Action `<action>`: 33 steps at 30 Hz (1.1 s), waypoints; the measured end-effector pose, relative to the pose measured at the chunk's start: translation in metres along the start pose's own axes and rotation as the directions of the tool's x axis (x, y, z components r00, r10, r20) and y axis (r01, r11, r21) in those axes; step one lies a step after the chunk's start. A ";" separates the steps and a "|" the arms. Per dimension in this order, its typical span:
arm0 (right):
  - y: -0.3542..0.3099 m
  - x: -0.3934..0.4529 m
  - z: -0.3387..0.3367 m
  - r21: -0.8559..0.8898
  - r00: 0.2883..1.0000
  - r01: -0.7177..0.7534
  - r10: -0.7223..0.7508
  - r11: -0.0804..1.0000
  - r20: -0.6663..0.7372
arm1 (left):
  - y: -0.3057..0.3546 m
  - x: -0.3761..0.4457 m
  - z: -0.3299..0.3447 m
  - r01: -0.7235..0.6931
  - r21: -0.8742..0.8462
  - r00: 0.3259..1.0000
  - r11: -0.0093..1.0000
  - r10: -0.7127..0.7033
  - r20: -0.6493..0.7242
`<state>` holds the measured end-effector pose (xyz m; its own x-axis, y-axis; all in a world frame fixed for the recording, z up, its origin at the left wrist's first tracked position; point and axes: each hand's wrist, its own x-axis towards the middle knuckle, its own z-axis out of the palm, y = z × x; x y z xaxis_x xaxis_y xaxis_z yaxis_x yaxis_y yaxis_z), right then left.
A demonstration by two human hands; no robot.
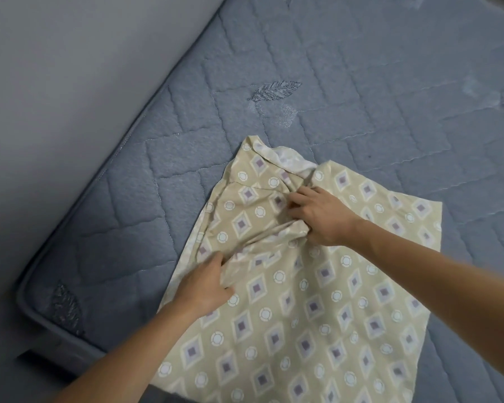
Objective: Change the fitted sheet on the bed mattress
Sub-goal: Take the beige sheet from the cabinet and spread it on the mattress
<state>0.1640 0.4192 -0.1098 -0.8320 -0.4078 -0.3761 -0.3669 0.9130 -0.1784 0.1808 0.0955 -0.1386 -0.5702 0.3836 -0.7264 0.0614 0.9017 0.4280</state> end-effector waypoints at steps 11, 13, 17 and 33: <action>0.000 -0.099 0.022 -0.031 0.990 -0.110 0.112 0.993 0.085 | 0.039 -0.082 0.084 -0.082 -0.369 0.971 0.926 -0.010 -0.239; 0.003 -0.129 0.016 -0.051 0.982 -0.168 0.172 0.984 0.073 | 0.067 -0.100 0.102 -0.084 -0.397 0.965 0.914 -0.026 -0.262; 0.015 -0.193 0.009 -0.058 0.926 -0.350 0.355 0.935 0.126 | 0.110 -0.136 0.144 -0.088 -0.363 0.961 0.928 -0.017 -0.277; -0.052 -0.184 0.075 0.001 0.969 -0.232 0.231 0.973 -0.092 | 0.066 -0.149 0.146 0.030 0.007 0.877 1.000 -0.023 -0.480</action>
<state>0.3675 0.4457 -0.0997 -0.9289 -0.1835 -0.3216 -0.1640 0.9826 -0.0872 0.3892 0.1268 -0.0805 -0.8945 0.2204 -0.3889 0.0502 0.9140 0.4027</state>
